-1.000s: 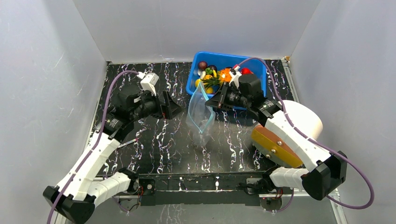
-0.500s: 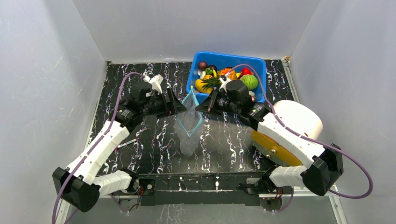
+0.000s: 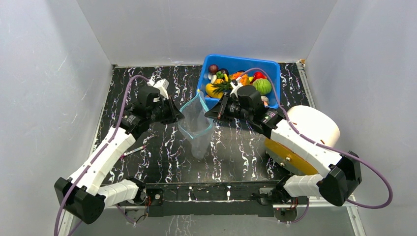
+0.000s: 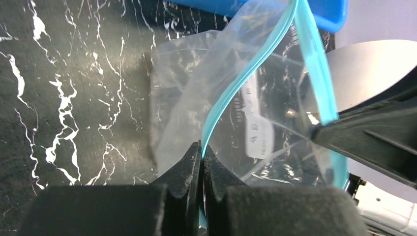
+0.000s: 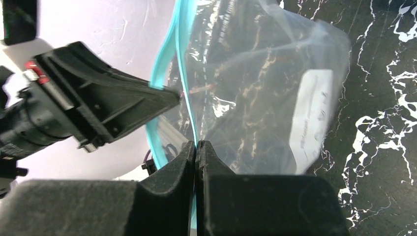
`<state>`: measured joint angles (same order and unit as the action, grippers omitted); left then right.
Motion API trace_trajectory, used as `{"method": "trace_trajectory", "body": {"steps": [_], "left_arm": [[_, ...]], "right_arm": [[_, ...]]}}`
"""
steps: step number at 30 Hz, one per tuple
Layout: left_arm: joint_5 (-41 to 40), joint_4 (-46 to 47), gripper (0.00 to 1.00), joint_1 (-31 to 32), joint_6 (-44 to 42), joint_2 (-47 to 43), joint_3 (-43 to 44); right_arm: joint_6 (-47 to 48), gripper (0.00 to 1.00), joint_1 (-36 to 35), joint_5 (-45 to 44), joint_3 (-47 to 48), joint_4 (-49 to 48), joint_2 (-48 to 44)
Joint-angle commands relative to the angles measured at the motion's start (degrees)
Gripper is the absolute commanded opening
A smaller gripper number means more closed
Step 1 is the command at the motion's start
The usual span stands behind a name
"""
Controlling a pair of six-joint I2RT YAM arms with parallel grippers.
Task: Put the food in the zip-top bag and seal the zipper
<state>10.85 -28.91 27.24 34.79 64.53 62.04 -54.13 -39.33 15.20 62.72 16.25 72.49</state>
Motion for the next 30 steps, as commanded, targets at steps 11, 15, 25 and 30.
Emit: {"method": "trace_trajectory", "body": {"steps": [11,15,25,30], "left_arm": [[-3.86,3.86,0.00,0.27,-20.51,-8.14,3.53],[-2.31,4.85,0.00,0.26,-23.04,-10.45,-2.31],[-1.03,9.90,0.00,0.27,-22.87,-15.02,-13.21],[-0.71,10.84,0.00,0.26,-23.65,-17.03,-16.33]], "right_arm": [[2.30,0.01,-0.88,-4.55,-5.33,-4.25,-0.51],[4.77,0.19,-0.92,-4.13,-5.36,-3.22,0.67],[20.57,0.61,-0.48,-9.17,7.26,9.87,2.94],[28.71,0.73,2.53,-15.13,15.87,18.04,6.09]]}}
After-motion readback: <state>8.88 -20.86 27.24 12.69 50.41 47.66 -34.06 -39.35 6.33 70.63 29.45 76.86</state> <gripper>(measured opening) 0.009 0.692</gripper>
